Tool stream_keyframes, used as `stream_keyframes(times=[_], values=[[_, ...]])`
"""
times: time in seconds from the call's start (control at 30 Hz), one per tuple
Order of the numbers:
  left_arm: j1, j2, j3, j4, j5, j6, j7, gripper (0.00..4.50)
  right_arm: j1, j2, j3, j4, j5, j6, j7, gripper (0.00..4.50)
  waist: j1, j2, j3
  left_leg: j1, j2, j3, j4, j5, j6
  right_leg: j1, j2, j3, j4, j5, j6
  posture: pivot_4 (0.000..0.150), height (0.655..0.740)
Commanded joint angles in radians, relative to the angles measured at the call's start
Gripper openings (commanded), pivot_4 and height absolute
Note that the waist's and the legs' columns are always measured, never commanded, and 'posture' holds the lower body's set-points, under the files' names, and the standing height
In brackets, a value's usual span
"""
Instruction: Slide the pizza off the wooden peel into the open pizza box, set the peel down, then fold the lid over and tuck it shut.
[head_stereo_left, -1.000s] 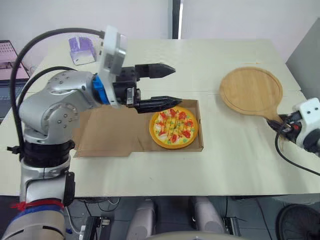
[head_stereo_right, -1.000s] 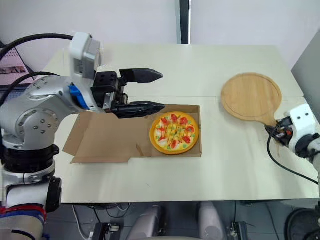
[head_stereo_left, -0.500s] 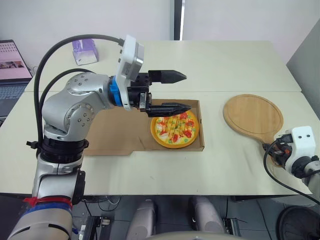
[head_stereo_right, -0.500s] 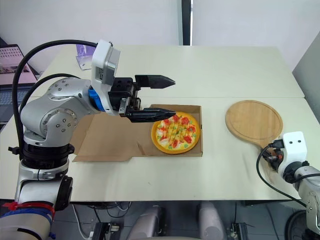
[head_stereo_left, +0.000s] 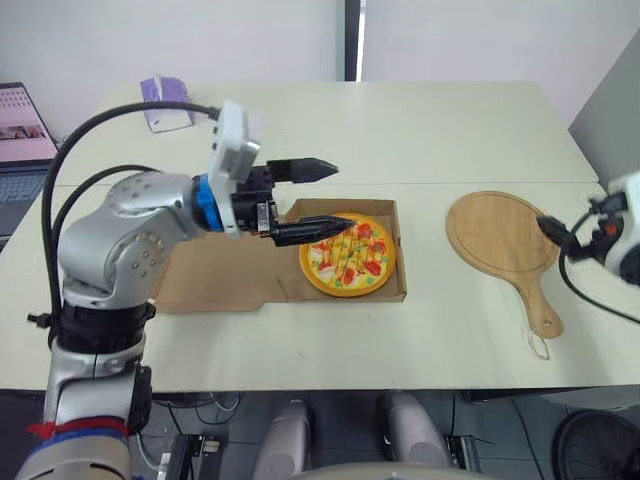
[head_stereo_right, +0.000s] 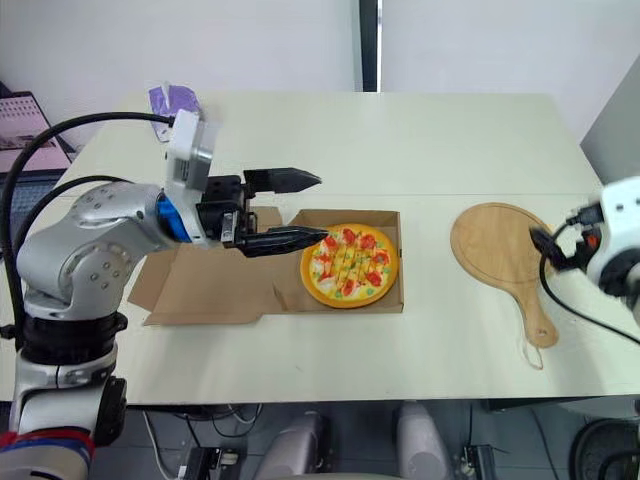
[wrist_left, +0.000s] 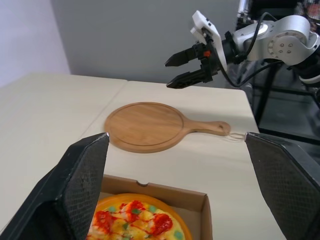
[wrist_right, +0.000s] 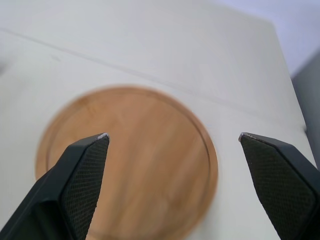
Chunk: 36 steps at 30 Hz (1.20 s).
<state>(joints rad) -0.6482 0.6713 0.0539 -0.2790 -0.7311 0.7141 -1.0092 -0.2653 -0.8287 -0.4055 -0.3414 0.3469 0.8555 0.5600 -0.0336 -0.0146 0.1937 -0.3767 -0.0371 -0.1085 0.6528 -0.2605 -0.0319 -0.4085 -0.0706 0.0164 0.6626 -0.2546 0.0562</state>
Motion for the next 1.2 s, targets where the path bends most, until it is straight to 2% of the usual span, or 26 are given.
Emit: stream_keyframes(times=[0.03,0.13,0.3,0.43,0.57,0.73,0.87,1.03,1.2], values=[[0.065,0.014,0.112,-0.080,-0.038,0.055,0.128,4.50,-0.141,-0.022,0.106,0.054,0.011,-0.112,0.089,4.47,-0.001,0.000,0.000,0.000,0.000,0.000,0.000,0.000,0.000,0.000,0.000,0.000,0.000,0.000,0.000,0.150,0.7400],[0.133,0.018,0.189,-0.117,-0.083,0.120,0.220,4.50,-0.243,-0.012,0.176,0.108,0.025,-0.157,0.154,4.47,0.000,0.000,0.000,0.000,0.000,0.001,0.000,0.000,0.000,0.000,0.000,0.001,0.000,0.000,0.000,0.150,0.7400],[0.346,-0.056,0.433,-0.263,-0.318,0.280,0.534,4.50,-0.448,0.081,0.320,0.175,0.065,-0.208,0.265,4.47,-0.004,0.000,0.000,0.000,0.001,0.000,0.001,0.000,0.000,-0.001,-0.001,0.001,0.000,0.000,0.000,0.150,0.7400],[0.566,-0.144,0.590,-0.390,-0.491,0.261,0.759,4.50,-0.503,0.140,0.404,0.163,0.093,-0.212,0.340,4.47,0.004,-0.001,0.000,-0.002,0.008,-0.001,0.002,-0.001,-0.001,-0.001,0.000,0.000,-0.001,0.001,-0.001,0.150,0.7400],[0.869,-0.283,0.691,-0.527,-0.625,0.154,0.954,4.50,-0.554,0.209,0.494,0.145,0.109,-0.217,0.404,4.47,0.006,-0.001,-0.001,-0.002,0.008,-0.001,0.002,-0.002,-0.002,-0.001,-0.001,0.001,-0.002,0.001,-0.001,0.150,0.7400],[1.174,-0.484,0.666,-0.585,-0.821,-0.018,1.167,4.50,-0.598,0.269,0.546,0.154,0.120,-0.212,0.440,4.47,0.010,-0.002,-0.001,-0.002,0.009,0.000,0.004,-0.002,-0.003,0.000,-0.001,0.001,-0.004,0.002,-0.002,0.150,0.7400],[1.297,-0.538,0.638,-0.580,-0.947,-0.139,1.259,4.50,-0.578,0.274,0.574,0.144,0.115,-0.217,0.473,4.47,0.000,-0.001,-0.002,-0.003,0.010,0.004,0.005,-0.003,-0.001,0.003,-0.001,0.004,-0.017,0.008,-0.001,0.150,0.7400],[1.310,-0.478,0.584,-0.510,-1.072,-0.205,1.332,4.50,-0.568,0.287,0.590,0.139,0.108,-0.224,0.478,4.47,0.009,-0.002,-0.002,-0.003,0.010,0.011,0.008,-0.007,0.003,0.002,0.000,0.006,-0.018,0.009,0.001,0.150,0.7400],[1.256,-0.429,0.523,-0.453,-1.096,-0.257,1.405,4.50,-0.565,0.293,0.596,0.133,0.102,-0.227,0.470,4.47,0.018,-0.002,-0.003,-0.003,0.010,0.009,0.008,-0.007,0.003,0.002,0.006,0.003,-0.017,0.009,-0.005,0.150,0.7400]])
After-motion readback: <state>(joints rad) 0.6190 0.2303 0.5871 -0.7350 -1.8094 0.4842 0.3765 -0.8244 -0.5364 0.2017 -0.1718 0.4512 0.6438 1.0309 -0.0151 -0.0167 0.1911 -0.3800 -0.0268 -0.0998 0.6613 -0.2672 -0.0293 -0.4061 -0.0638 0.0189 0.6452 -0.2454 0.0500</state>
